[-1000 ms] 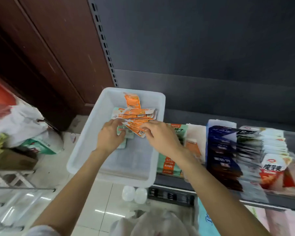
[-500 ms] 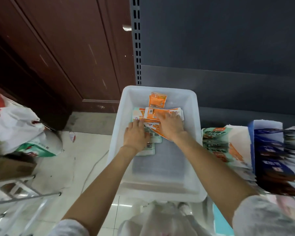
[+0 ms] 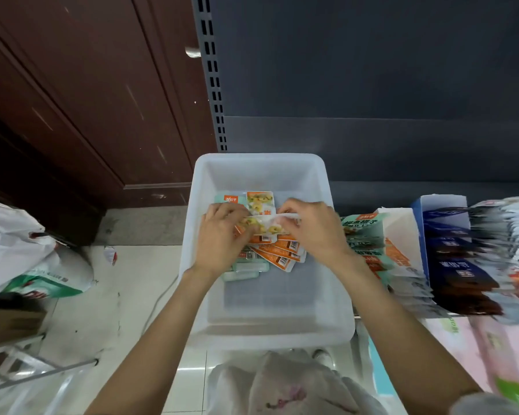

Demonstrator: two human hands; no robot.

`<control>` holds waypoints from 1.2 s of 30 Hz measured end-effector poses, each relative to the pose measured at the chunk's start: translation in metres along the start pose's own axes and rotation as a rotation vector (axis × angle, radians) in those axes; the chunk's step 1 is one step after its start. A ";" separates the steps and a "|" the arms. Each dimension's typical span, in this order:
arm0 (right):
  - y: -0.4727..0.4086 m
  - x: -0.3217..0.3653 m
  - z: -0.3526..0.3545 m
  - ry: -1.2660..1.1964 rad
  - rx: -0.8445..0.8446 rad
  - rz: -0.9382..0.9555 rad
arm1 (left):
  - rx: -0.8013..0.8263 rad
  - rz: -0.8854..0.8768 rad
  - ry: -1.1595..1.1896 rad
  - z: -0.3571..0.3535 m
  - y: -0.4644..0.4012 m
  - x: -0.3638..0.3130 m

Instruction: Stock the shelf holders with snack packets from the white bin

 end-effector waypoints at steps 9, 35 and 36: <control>0.064 -0.056 0.063 -1.097 -0.210 -0.391 | 0.515 0.410 0.850 -0.016 0.021 -0.068; 0.168 -0.136 0.097 0.317 -0.415 0.001 | 0.159 -0.455 -0.016 -0.105 0.039 -0.218; 0.167 -0.138 0.089 0.364 -0.371 0.000 | 0.175 -0.485 -0.040 -0.106 0.043 -0.217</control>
Point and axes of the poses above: each hand's wrist, its own y-axis away from the middle knuckle, its own z-axis out of the back of the hand, x = y × z, the point moved 6 cm from there along -y, towards the middle knuckle, and after that the axes turned 9 degrees about z, right-handed, at the moved point
